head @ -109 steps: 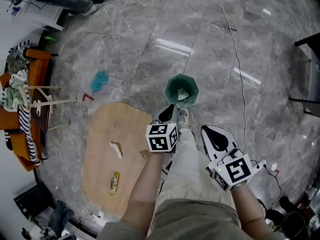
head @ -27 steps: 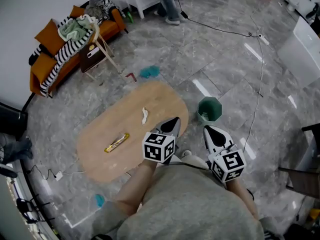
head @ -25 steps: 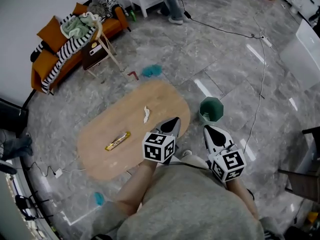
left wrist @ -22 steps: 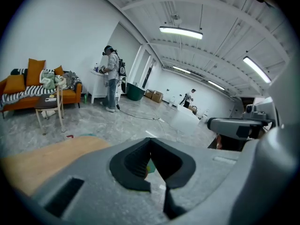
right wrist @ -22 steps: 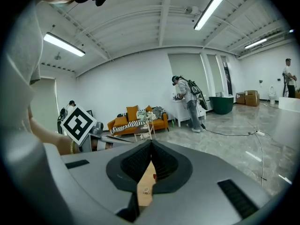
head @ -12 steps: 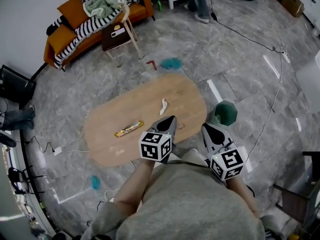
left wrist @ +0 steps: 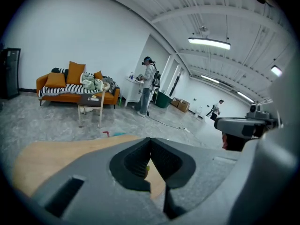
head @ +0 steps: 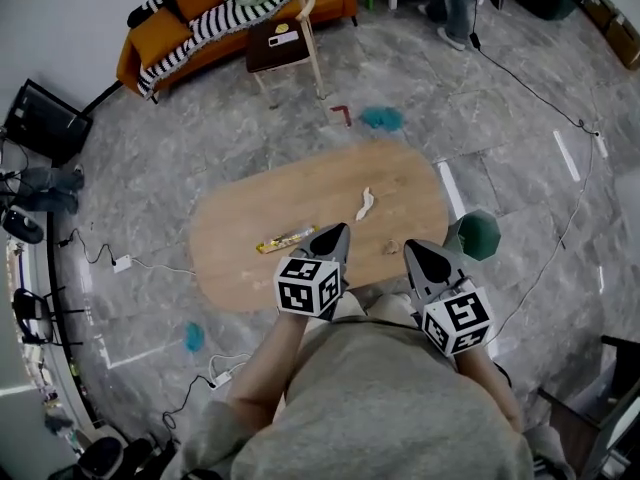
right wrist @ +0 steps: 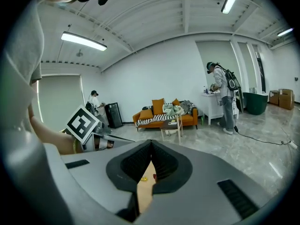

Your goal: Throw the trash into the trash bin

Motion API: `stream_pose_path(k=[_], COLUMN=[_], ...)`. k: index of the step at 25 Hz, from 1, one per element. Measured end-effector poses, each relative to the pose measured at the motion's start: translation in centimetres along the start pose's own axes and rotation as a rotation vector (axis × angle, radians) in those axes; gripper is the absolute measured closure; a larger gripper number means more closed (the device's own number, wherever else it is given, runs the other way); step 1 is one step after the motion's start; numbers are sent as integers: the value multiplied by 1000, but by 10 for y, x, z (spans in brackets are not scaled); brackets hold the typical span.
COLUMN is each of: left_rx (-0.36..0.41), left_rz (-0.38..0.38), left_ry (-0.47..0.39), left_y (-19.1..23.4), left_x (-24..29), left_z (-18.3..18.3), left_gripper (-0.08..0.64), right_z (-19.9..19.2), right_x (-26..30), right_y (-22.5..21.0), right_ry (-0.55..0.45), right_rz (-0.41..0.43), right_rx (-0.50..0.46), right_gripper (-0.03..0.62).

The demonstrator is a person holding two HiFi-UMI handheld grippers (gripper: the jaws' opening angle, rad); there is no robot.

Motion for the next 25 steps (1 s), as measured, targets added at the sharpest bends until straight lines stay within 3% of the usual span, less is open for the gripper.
stream_pose_path(k=[25], left_rx=[-197], left_rz=[141], left_ry=[-18], left_y=[157], left_x=[-85], left_z=[-54], left_gripper=[549], right_z=[30], right_x=[115], right_y=[133], right_ry=[88], right_rz=[175], right_rx=[-105], right_gripper=[584])
Point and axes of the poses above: the fingertips, and each gripper's own axes: x forward along the fingers, y to its left, z out of its top, the point moved 1 cm from there along -x, backward along the fingers, and after that the axes turned 14 degrees about y, right-handed, at the moved point
